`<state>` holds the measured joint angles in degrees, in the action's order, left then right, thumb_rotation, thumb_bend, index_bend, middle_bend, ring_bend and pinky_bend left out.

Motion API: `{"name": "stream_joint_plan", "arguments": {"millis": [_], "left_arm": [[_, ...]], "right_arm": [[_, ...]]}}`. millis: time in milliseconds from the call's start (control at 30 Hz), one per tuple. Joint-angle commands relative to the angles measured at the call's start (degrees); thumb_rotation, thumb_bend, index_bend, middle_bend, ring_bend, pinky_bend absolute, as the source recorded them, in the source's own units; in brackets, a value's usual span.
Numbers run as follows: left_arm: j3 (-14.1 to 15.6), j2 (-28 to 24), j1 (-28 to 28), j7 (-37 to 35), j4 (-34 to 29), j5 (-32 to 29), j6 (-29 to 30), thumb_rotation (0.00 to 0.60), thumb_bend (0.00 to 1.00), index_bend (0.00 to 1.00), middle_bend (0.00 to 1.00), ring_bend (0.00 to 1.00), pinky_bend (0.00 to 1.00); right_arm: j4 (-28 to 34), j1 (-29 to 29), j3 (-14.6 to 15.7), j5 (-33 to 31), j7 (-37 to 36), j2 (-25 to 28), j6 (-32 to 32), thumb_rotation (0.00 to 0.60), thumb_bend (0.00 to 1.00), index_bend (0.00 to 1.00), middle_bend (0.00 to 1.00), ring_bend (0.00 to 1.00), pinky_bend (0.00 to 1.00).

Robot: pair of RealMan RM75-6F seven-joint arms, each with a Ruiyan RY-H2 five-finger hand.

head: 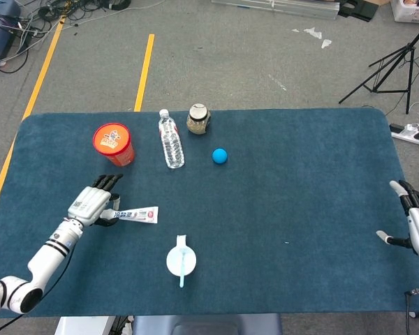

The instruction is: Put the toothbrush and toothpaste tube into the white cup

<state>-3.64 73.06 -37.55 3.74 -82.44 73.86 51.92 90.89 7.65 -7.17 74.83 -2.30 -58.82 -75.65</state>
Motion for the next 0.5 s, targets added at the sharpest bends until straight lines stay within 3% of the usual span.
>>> {"name": "stream_joint_plan", "arguments": {"millis": [33,500], "left_arm": [[0.05,-3.37,1.47,1.63,-3.96,0.51,2.4,0.6,0.54,0.66,0.0,0.0,0.0],[-0.27,-12.6,5.96,-0.36,-15.11,2.82,9.19,0.6,0.55,0.67,0.0,0.0,0.0]], "right_arm": [[0.0,0.06,0.04,-0.01,0.27,-0.12,0.06,0.6,0.0,0.12,0.1,0.15,0.57],[-0.06,0.16,0.03,-0.18,0.45,-0.27,0.23,0.6,0.0,0.12,0.1,0.15,0.57]]}}
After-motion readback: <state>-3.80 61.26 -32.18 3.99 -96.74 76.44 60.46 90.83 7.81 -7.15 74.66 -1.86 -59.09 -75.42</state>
